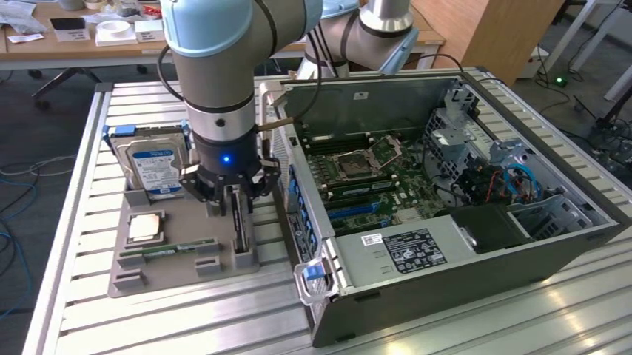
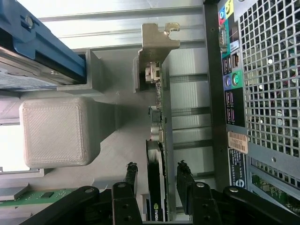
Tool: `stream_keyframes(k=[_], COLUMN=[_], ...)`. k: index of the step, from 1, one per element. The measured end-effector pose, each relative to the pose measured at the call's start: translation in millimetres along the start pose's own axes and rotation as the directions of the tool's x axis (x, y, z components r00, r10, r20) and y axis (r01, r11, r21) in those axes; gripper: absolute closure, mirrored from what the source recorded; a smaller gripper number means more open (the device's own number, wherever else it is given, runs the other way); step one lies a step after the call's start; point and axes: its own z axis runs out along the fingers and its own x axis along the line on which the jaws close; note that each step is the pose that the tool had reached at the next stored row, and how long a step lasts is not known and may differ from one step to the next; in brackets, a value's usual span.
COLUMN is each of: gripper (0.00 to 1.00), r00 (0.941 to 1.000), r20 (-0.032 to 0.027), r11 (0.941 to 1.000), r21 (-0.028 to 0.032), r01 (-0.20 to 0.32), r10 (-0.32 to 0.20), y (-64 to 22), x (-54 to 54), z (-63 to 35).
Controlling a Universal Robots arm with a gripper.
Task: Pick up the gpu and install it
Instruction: 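Pick up the gpu and move the gpu toward the slot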
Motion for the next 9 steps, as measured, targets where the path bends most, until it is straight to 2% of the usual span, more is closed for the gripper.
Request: stream_keyframes(k=[9], gripper=[0.53], r00=[1.0000], r20=[0.0001], r11=[1.0000], r21=[-0.0002], r01=[0.000], r10=[0.000], y=[-0.1], x=[0.9], z=[0.6])
